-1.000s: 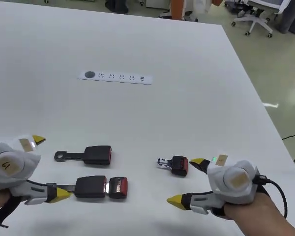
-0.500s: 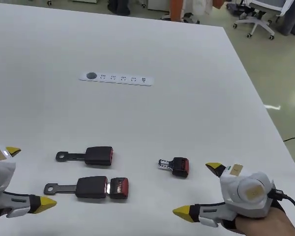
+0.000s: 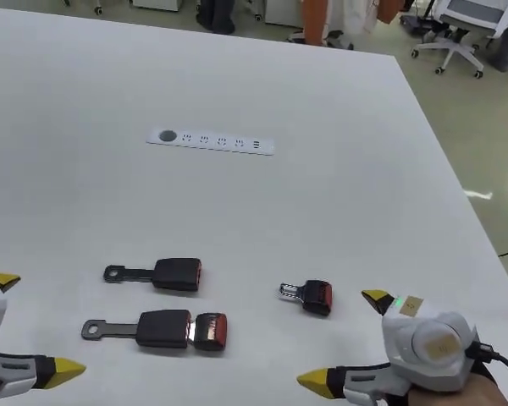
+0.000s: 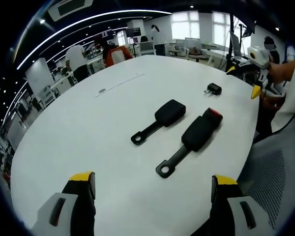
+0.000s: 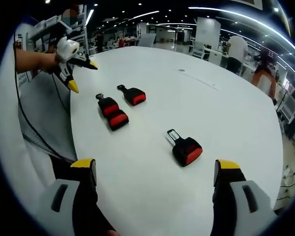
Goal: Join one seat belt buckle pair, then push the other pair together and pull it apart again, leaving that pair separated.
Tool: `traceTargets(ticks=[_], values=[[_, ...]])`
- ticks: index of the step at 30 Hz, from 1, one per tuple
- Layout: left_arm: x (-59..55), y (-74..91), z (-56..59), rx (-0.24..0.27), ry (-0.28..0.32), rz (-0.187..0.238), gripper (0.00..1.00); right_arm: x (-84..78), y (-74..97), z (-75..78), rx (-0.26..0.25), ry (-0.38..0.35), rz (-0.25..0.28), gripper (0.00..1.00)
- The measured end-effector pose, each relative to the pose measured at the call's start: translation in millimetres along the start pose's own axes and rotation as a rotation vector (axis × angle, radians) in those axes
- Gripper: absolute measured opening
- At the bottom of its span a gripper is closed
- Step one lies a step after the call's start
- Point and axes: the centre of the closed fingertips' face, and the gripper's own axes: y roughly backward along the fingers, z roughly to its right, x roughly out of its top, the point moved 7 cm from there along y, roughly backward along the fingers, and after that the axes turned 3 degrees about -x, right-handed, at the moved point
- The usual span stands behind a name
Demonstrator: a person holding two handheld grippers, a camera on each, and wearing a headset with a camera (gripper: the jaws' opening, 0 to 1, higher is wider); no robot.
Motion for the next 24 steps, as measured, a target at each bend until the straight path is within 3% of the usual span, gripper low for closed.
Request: traceTargets(ticks=[24], values=[[-7.5, 8.1, 2.8, -0.001, 0.025, 0.027, 1.0, 0.8, 2.6, -10.4, 0.0, -0.041, 0.008, 0.99]])
